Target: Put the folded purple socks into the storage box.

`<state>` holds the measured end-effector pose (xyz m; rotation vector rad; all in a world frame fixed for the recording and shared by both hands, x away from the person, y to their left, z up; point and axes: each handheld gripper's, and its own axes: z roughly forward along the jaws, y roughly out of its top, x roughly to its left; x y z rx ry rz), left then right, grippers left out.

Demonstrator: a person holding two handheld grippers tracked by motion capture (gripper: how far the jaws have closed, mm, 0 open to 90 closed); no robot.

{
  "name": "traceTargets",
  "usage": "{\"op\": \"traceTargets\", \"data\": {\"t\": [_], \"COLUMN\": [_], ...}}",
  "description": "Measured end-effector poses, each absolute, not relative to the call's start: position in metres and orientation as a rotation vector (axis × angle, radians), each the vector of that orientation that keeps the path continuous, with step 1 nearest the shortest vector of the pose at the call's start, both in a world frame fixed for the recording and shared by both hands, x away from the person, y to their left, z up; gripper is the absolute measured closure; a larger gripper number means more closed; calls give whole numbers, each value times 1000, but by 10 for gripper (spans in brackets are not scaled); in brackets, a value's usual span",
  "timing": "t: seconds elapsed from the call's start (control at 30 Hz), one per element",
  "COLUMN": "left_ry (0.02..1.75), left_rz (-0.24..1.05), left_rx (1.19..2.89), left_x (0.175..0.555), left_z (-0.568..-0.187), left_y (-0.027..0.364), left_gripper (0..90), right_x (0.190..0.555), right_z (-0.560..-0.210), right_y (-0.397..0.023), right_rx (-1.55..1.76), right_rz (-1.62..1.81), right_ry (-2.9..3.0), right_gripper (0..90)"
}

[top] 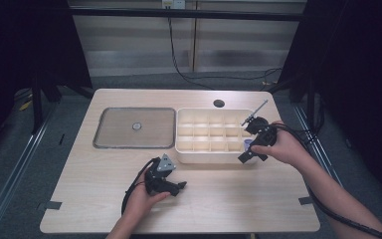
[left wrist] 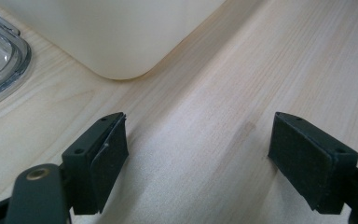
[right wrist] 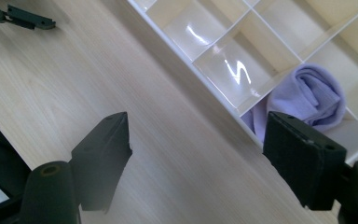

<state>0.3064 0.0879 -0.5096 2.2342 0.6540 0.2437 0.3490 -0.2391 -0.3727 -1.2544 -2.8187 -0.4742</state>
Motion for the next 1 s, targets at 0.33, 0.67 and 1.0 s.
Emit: {"op": "traceTargets", "data": {"t": [0.33, 0.67, 1.0], "left_ry": [649, 650, 649], "left_rz": [243, 245, 243], "left_rx": [2241, 2243, 2242], "left_x": [307, 307, 307], "left_z": [-509, -509, -509], "left_y": [88, 88, 88], "left_gripper": [188, 188, 188], "right_x": [338, 331, 322], "right_z": [-377, -385, -392], "right_y": [-230, -225, -220], "right_rx": [-1209, -1175, -1134], "right_rz": [-517, -541, -566], "right_ry": [-2828, -2816, -2815], "right_gripper": [221, 220, 220]}}
